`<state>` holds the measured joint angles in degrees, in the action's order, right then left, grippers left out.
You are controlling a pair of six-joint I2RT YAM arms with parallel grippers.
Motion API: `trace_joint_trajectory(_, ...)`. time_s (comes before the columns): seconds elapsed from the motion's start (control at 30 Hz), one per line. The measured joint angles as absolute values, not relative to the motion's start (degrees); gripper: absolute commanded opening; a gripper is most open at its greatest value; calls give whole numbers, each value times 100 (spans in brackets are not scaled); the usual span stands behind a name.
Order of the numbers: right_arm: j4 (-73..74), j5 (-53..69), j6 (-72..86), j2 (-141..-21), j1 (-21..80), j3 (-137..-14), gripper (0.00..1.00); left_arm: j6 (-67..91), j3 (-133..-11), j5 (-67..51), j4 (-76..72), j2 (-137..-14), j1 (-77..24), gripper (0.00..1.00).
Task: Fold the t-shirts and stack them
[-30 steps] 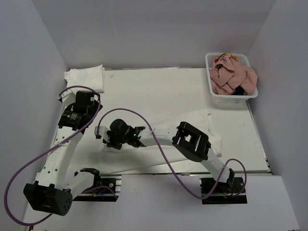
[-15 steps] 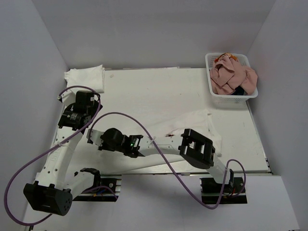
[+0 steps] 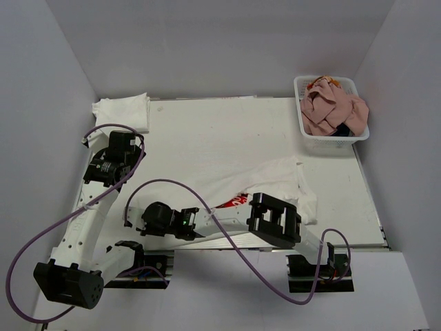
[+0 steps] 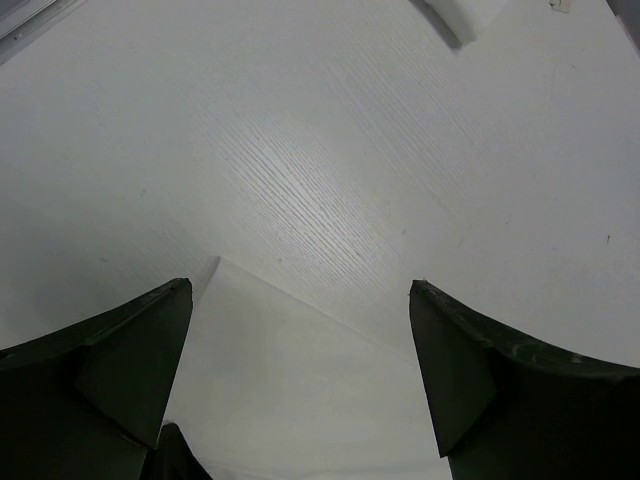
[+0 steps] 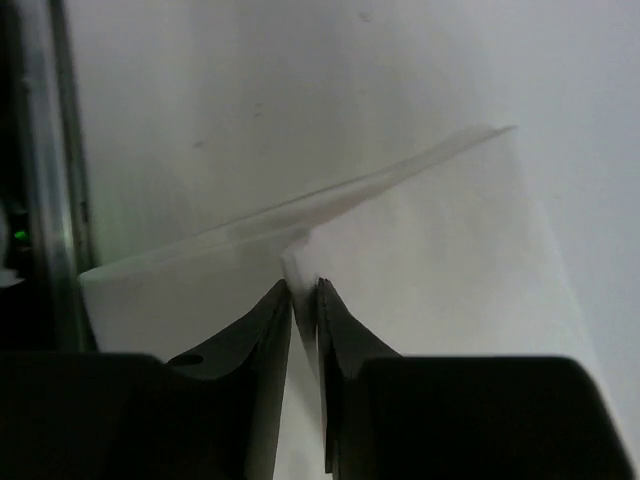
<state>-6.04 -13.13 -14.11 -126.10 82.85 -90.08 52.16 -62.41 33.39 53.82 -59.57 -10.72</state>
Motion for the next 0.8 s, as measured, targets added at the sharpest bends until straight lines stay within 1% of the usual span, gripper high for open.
trace_joint_trajectory(0.03,-569,-1044,-1367,-12610,8265,-9000,38,5216,-6241,3345,5382,-5957,-1072,99)
trace_joint_trajectory(0.07,-548,-740,-1315,-12610,8248,-8995,71,5216,-6241,3347,5384,-5957,-1072,99)
trace_joint_trajectory(0.1,-545,-429,-1264,-12610,8228,-8995,90,5216,-6239,3350,5382,-5957,-1072,99)
trace_joint_trajectory(0.3,-668,427,-978,-12359,8049,-8724,90,5188,-6235,3336,5391,-5968,-1122,99)
trace_joint_trajectory(0.43,-873,539,-777,-11762,8077,-7994,90,5037,-6235,3155,5304,-5992,-1127,99)
trace_joint_trajectory(0.5,-923,397,-517,-11334,8047,-7625,90,4880,-6228,2969,5159,-6020,-1127,99)
trace_joint_trajectory(0.6,-1041,56,58,-10600,7780,-7024,90,4536,-6088,2338,4713,-6071,-1135,99)
trace_joint_trajectory(0.7,-1087,-384,792,-9651,7172,-6176,90,4198,-5710,1398,4088,-6169,-1184,99)
trace_joint_trajectory(0.8,-810,-1194,1511,-8729,6388,-5319,90,3983,-5227,532,3522,-6451,-1341,99)
